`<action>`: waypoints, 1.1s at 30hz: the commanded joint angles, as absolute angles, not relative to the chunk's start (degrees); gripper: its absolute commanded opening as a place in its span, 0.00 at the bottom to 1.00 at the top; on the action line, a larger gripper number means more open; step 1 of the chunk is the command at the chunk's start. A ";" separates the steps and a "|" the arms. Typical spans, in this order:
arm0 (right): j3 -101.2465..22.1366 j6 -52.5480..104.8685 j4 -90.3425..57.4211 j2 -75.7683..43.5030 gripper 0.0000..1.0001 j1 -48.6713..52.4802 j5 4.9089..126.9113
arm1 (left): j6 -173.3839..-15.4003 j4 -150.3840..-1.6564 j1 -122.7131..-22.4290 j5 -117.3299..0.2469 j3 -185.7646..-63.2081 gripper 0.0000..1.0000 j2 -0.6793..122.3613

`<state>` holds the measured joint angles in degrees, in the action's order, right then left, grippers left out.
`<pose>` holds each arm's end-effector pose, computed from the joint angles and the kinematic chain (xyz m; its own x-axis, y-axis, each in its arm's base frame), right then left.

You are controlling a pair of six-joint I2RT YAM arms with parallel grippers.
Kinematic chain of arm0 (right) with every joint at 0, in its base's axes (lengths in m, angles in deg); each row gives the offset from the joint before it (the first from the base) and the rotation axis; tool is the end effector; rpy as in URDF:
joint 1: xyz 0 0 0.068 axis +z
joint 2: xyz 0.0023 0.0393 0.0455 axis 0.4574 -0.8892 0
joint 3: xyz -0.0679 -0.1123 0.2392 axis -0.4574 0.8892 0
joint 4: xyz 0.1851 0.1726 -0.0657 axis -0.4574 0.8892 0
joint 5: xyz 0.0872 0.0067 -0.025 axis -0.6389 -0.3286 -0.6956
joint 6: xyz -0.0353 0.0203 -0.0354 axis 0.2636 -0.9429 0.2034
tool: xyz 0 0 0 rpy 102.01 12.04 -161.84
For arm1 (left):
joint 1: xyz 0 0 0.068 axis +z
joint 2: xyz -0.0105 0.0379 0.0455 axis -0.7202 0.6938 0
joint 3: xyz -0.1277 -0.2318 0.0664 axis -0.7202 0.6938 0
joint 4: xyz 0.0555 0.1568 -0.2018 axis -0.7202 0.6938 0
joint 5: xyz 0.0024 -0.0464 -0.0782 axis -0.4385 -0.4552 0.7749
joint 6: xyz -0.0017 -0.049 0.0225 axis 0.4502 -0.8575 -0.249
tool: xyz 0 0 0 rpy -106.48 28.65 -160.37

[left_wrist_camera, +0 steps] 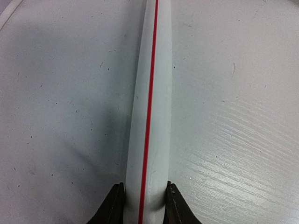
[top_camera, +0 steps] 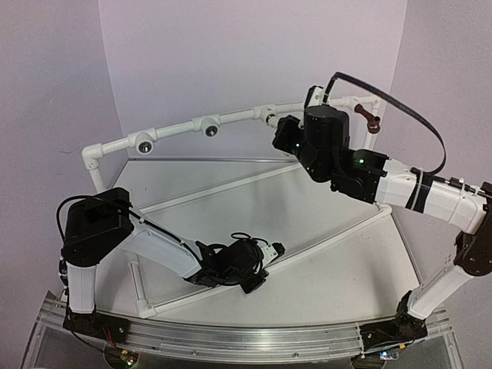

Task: Install the water faucets
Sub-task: Screw the water faucet onto the adaptor.

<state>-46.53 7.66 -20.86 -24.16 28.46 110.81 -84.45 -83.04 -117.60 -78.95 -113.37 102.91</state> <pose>0.2256 0.2922 0.4046 -0.1594 0.3702 -0.9152 -0.2746 0.8738 0.4013 0.1341 -0.3782 0.0968 -0.2579 0.6840 -0.6824 0.8750 0.4648 0.1352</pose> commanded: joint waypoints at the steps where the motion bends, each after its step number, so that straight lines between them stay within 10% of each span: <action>1: -47.03 -29.14 -19.53 -26.62 0.00 24.58 95.18 | -94.29 -66.58 -117.48 -76.32 -107.76 0.00 111.99; 11: -44.75 -50.87 -25.59 -23.45 0.00 23.08 87.28 | -94.24 -66.63 -117.50 -76.26 -107.64 0.00 112.00; 18: -42.63 -36.06 -39.77 -22.16 0.03 23.06 81.07 | -94.19 -66.62 -117.49 -76.35 -107.75 0.00 112.08; 29: -33.03 -13.36 -38.21 -13.77 0.93 25.54 84.33 | -94.24 -66.64 -117.47 -76.55 -108.06 0.00 112.29; 33: -28.91 -8.15 -36.75 -8.49 0.98 26.21 85.41 | -94.24 -66.60 -117.51 -76.51 -108.16 0.00 112.33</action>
